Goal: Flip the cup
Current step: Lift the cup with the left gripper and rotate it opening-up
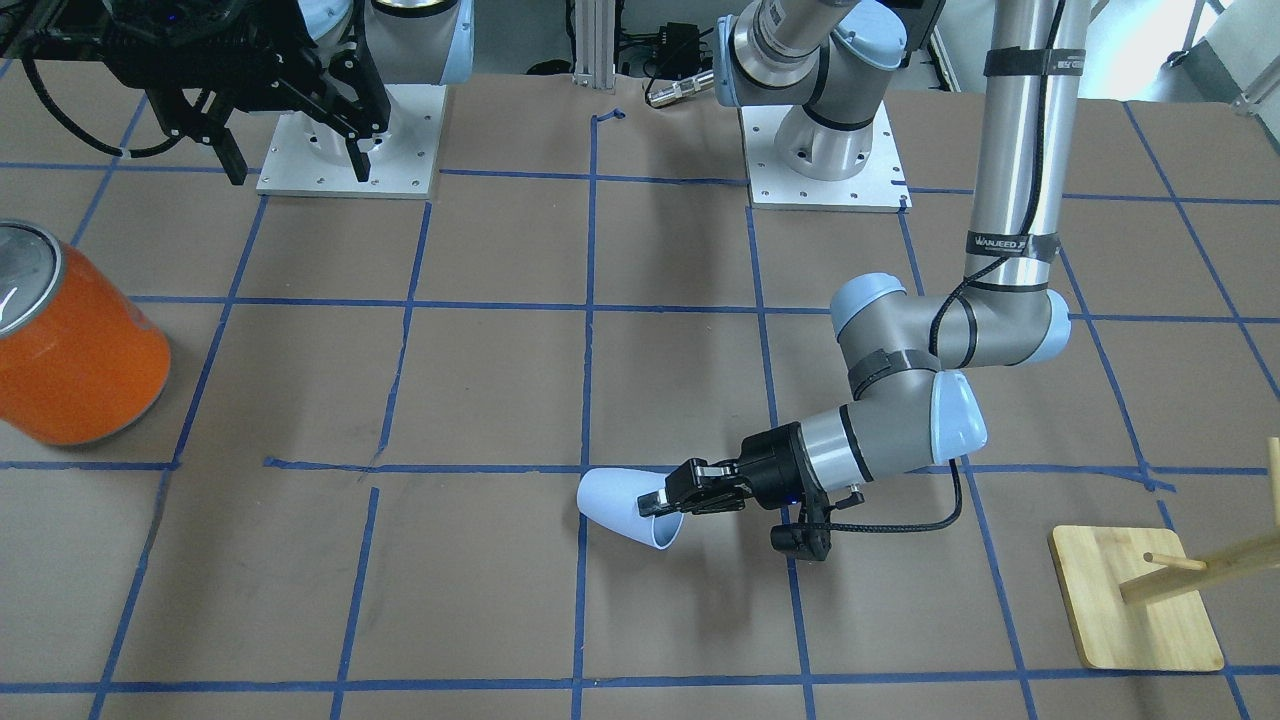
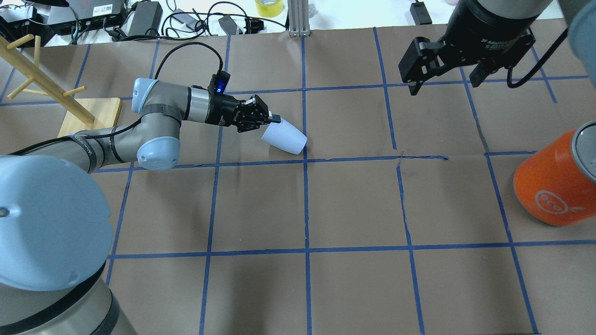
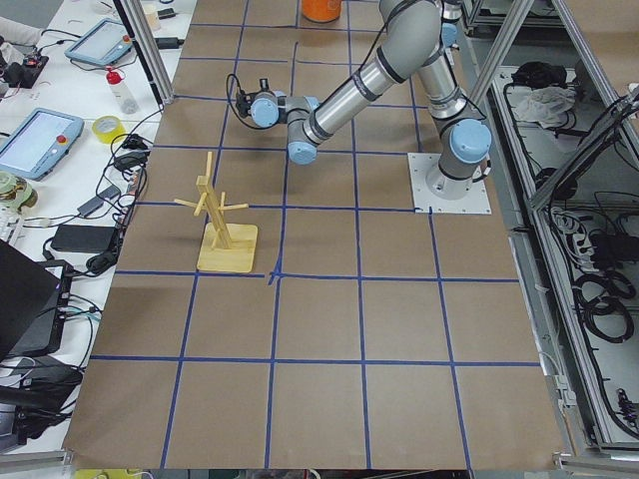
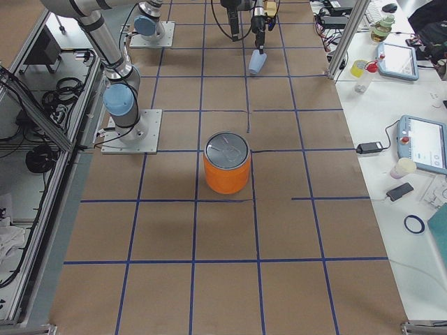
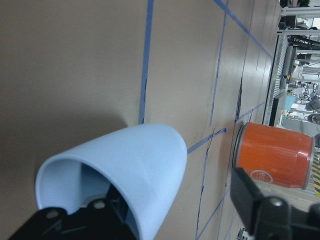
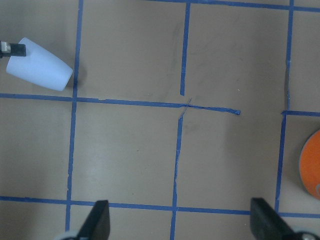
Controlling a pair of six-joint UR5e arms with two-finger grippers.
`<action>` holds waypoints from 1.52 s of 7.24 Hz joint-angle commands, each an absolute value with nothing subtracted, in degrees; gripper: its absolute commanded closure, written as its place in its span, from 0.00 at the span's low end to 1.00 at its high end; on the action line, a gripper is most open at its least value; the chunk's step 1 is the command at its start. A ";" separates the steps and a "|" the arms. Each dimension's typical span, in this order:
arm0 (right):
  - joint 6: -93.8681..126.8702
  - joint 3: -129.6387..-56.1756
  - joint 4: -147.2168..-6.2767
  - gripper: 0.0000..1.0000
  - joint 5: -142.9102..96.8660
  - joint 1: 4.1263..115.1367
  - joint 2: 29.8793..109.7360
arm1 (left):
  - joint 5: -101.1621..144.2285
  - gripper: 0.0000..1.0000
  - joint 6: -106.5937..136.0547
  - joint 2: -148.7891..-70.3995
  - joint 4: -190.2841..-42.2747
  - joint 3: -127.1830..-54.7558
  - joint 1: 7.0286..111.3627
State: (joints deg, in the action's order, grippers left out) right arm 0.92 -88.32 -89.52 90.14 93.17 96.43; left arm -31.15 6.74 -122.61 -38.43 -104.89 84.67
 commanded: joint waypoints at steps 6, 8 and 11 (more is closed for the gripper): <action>7.21 -90.09 -89.65 0.00 90.00 92.64 96.50 | -72.05 1.00 7.97 -111.10 -52.67 -94.25 86.49; 7.03 -88.69 -89.82 0.00 89.04 91.24 95.02 | -88.70 1.00 -5.82 -112.67 -56.25 -89.05 86.13; 6.94 -84.73 -93.16 0.00 88.86 90.70 91.24 | -91.93 1.00 -12.22 -116.18 -47.25 -87.01 85.52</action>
State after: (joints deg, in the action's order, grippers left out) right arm 6.94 -86.17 -92.44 88.93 90.69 92.56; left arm -91.07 -10.94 -114.55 -52.08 -87.66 85.64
